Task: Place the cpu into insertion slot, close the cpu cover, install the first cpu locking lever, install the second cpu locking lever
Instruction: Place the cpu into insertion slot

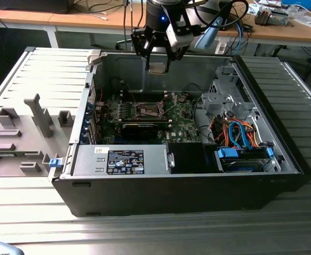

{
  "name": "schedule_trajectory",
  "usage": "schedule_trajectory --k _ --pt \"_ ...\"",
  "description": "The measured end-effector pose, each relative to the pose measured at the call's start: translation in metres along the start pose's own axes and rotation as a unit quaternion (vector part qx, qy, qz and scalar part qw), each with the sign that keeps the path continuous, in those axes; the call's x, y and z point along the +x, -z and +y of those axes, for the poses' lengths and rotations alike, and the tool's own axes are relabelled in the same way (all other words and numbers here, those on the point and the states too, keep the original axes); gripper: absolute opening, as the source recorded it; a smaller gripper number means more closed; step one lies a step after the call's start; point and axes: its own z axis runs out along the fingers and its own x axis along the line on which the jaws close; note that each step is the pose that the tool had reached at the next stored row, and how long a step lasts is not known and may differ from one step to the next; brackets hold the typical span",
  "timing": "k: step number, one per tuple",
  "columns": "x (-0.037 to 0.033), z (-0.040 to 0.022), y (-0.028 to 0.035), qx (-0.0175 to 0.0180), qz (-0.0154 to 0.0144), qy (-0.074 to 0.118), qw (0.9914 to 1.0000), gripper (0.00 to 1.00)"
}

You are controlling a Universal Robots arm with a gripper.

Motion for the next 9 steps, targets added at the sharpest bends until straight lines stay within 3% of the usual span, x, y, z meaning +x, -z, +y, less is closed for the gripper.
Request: schedule_trajectory --k 9 --pt "0.0 0.0 0.0 -0.0001 -0.0004 -0.005 0.99999 0.55"
